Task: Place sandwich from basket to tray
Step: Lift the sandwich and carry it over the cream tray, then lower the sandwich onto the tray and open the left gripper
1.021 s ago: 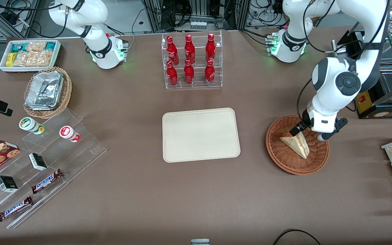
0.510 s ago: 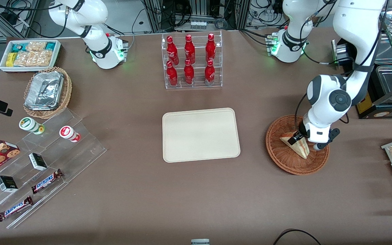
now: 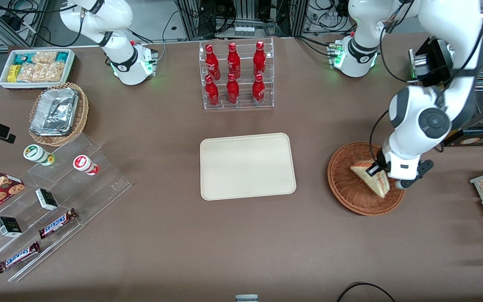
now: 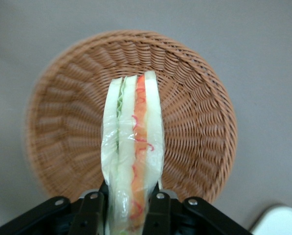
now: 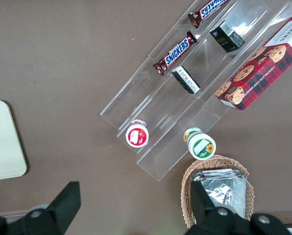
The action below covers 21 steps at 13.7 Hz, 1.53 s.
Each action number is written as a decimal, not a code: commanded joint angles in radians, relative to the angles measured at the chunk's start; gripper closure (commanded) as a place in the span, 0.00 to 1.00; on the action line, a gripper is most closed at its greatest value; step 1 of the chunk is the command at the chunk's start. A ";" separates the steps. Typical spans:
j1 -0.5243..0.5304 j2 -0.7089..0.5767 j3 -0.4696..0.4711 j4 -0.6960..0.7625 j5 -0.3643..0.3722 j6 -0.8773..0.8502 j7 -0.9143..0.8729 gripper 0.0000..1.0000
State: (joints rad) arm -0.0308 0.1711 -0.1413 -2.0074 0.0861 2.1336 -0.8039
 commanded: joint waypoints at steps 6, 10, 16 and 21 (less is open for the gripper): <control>-0.384 0.118 -0.007 0.412 0.027 -0.305 -0.057 1.00; -0.543 0.256 -0.007 0.458 0.014 -0.183 -0.125 1.00; -0.669 0.553 -0.007 0.631 0.024 -0.065 -0.136 1.00; -0.702 0.604 0.000 0.625 0.037 -0.040 -0.136 1.00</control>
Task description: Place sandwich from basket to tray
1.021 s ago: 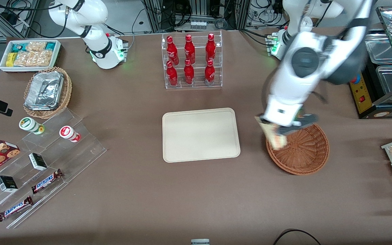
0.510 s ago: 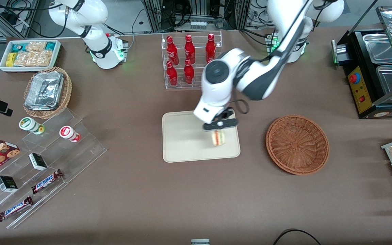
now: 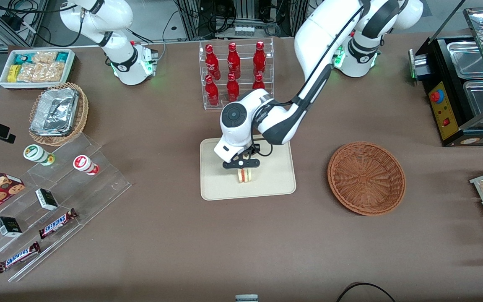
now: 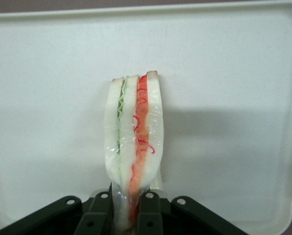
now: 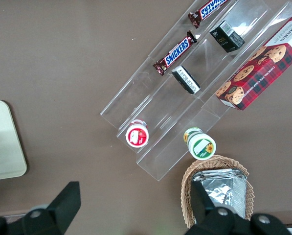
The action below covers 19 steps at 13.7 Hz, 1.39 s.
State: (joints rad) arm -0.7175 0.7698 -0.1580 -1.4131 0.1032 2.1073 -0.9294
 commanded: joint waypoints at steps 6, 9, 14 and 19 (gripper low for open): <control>-0.017 0.005 0.017 0.029 0.038 -0.023 -0.009 0.00; -0.014 -0.050 0.017 0.034 0.032 -0.107 -0.012 0.00; 0.071 -0.324 0.020 0.031 0.016 -0.343 -0.013 0.00; 0.297 -0.542 0.020 0.025 0.000 -0.627 0.030 0.00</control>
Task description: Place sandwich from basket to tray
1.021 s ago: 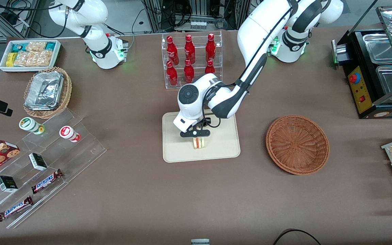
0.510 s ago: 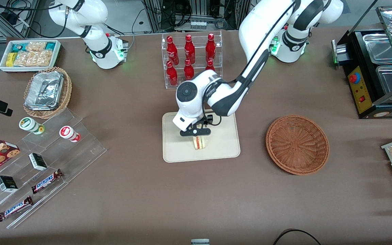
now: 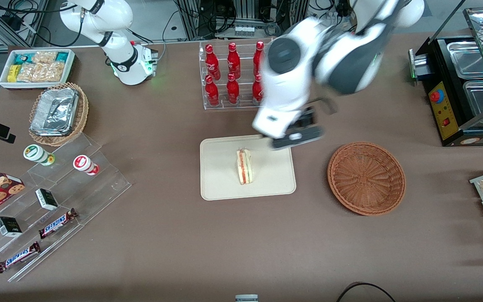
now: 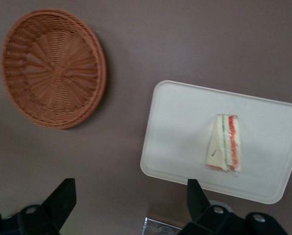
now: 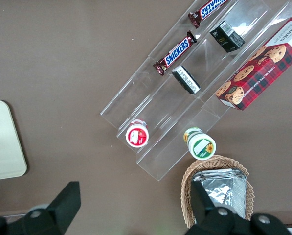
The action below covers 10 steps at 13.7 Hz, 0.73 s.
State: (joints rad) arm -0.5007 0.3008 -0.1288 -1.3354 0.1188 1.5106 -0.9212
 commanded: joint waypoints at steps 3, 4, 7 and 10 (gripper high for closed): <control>0.206 -0.150 -0.009 -0.103 -0.019 -0.058 0.250 0.00; 0.246 -0.172 -0.009 -0.120 -0.022 -0.058 0.327 0.00; 0.359 -0.236 -0.009 -0.186 -0.059 -0.053 0.532 0.00; 0.482 -0.278 -0.009 -0.225 -0.114 -0.056 0.744 0.00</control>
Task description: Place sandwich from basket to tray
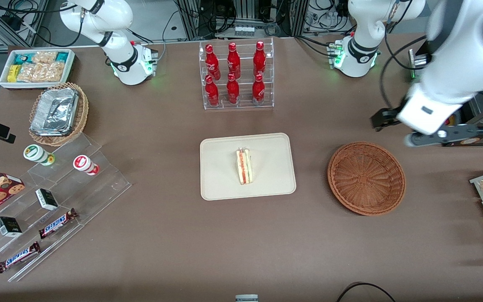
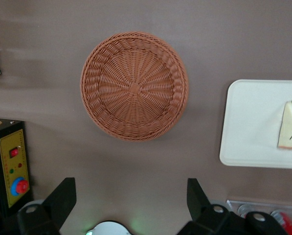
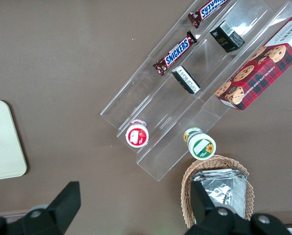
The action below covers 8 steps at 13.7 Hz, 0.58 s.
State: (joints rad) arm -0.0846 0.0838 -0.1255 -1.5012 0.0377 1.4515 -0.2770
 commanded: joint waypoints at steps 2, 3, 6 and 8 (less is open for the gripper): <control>0.103 -0.081 -0.008 -0.068 -0.033 0.000 0.159 0.00; 0.138 -0.093 -0.008 -0.071 -0.035 0.000 0.206 0.00; 0.151 -0.078 0.004 -0.059 -0.030 0.015 0.286 0.00; 0.111 -0.040 0.017 0.001 -0.024 0.015 0.282 0.00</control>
State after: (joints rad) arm 0.0607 0.0231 -0.1182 -1.5398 0.0196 1.4614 -0.0077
